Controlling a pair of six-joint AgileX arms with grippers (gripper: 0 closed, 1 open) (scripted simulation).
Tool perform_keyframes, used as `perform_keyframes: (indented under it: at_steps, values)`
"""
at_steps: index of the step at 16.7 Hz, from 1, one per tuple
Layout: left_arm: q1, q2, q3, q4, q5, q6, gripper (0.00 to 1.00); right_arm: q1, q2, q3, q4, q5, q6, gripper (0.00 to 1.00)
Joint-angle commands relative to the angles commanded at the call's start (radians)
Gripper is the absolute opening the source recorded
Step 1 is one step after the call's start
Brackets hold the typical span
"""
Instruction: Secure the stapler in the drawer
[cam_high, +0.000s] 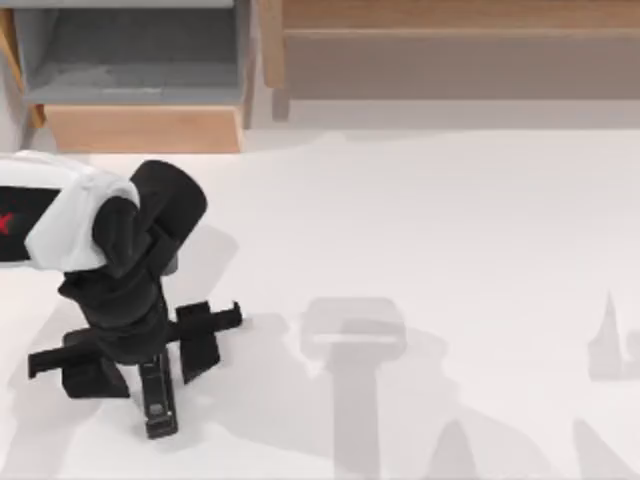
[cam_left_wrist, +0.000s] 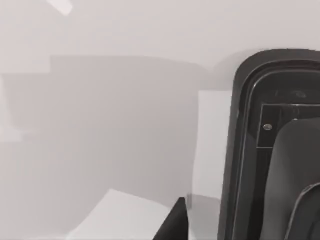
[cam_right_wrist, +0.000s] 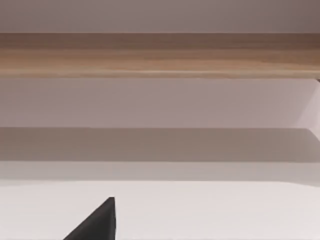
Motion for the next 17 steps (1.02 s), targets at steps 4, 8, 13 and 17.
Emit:
perform_keyframes:
  at_steps: [4,8,13,17]
  values:
    - [0.0,0.0,0.0,0.0,0.0,0.0,0.1,0.0,0.0,0.0,0.0,0.0,0.0,1.0]
    - [0.0,0.0,0.0,0.0,0.0,0.0,0.0,0.0,0.0,0.0,0.0,0.0,0.0,1.0]
    - [0.0,0.0,0.0,0.0,0.0,0.0,0.0,0.0,0.0,0.0,0.0,0.0,0.0,1.0]
    - [-0.001,-0.018,0.019,-0.035,0.0,0.001,0.0,0.0,0.0,0.0,0.0,0.0,0.0,1.0]
